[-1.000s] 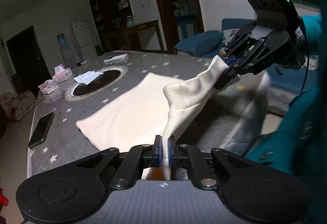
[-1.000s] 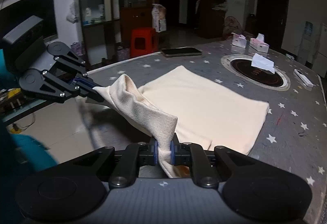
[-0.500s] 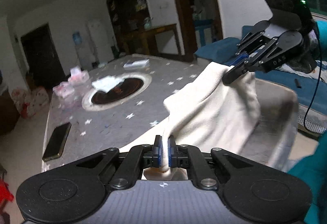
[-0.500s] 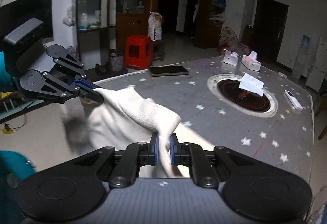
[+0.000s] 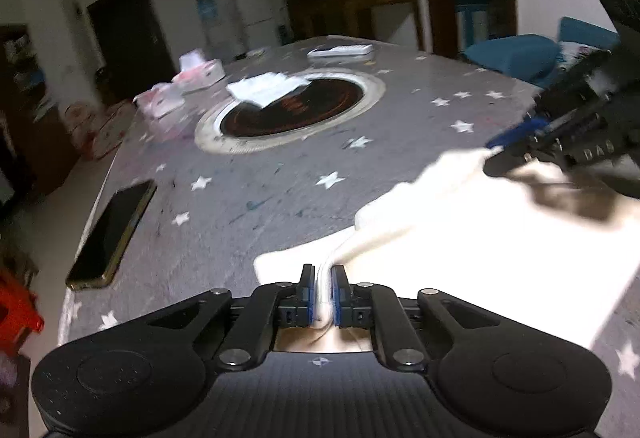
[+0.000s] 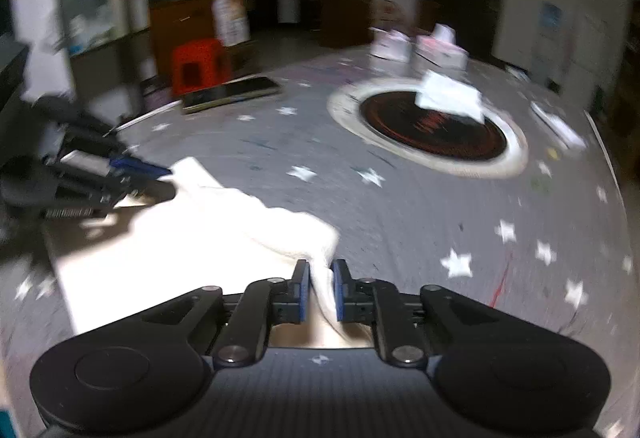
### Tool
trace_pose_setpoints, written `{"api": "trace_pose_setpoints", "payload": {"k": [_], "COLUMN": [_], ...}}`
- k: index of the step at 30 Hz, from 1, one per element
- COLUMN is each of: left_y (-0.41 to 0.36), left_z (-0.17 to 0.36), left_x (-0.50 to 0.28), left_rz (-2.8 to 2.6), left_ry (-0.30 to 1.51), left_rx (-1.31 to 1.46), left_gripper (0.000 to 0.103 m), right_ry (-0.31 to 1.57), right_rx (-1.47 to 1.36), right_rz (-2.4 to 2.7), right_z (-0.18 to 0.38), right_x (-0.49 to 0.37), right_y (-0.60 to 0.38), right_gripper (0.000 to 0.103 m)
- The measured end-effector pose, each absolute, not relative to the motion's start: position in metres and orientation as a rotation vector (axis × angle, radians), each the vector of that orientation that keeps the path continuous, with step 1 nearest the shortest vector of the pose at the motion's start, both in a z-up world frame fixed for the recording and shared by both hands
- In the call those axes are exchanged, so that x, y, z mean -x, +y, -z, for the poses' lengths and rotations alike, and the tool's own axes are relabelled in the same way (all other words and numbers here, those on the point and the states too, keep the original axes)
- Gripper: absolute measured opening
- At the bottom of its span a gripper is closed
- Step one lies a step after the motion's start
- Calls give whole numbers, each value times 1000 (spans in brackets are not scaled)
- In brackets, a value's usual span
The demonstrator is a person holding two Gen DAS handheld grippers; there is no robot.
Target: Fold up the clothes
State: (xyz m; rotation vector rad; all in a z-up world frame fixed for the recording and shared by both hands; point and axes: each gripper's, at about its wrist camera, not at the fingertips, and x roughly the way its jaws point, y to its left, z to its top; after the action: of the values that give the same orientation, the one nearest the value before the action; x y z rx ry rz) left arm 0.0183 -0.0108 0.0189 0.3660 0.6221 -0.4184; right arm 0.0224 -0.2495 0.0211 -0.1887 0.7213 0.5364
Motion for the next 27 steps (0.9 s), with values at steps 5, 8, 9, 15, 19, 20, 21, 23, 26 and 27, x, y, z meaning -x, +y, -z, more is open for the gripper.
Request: {"api": "trace_pose_setpoints", "payload": {"k": [5, 8, 9, 15, 19, 20, 21, 23, 26, 27], "left_y": [-10, -3, -1, -1, -19, -26, -32, -40, -47, -48], "left_z": [-17, -22, -23, -42, -41, -38, -35, -29, -22, -20], "left_x": [-27, -33, -34, -15, -6, -8, -9, -15, -23, -25], "left_rz": [339, 298, 283, 351, 454, 467, 481, 484, 477, 472], "left_ry": [621, 617, 616, 585, 602, 613, 624, 644, 673, 685], "left_rx": [-327, -296, -283, -176, -158, -165, -171, -164, -148, -143], "left_gripper": [23, 23, 23, 21, 20, 20, 20, 20, 21, 21], "right_ry": [723, 717, 704, 659, 687, 696, 708, 719, 704, 695], "right_rx": [50, 24, 30, 31, 56, 57, 57, 54, 44, 45], "right_rz": [-452, -435, -430, -481, -518, -515, -507, -499, -493, -492], "right_z": [-10, -15, -18, -37, -29, -25, -21, -16, -20, -24], "right_x": [-27, -23, -20, -7, -15, -18, -22, -25, -18, -13], "right_y": [-267, -274, -273, -258, -237, -235, -232, -231, -237, -240], "right_gripper": [30, 30, 30, 28, 25, 25, 25, 24, 24, 24]}}
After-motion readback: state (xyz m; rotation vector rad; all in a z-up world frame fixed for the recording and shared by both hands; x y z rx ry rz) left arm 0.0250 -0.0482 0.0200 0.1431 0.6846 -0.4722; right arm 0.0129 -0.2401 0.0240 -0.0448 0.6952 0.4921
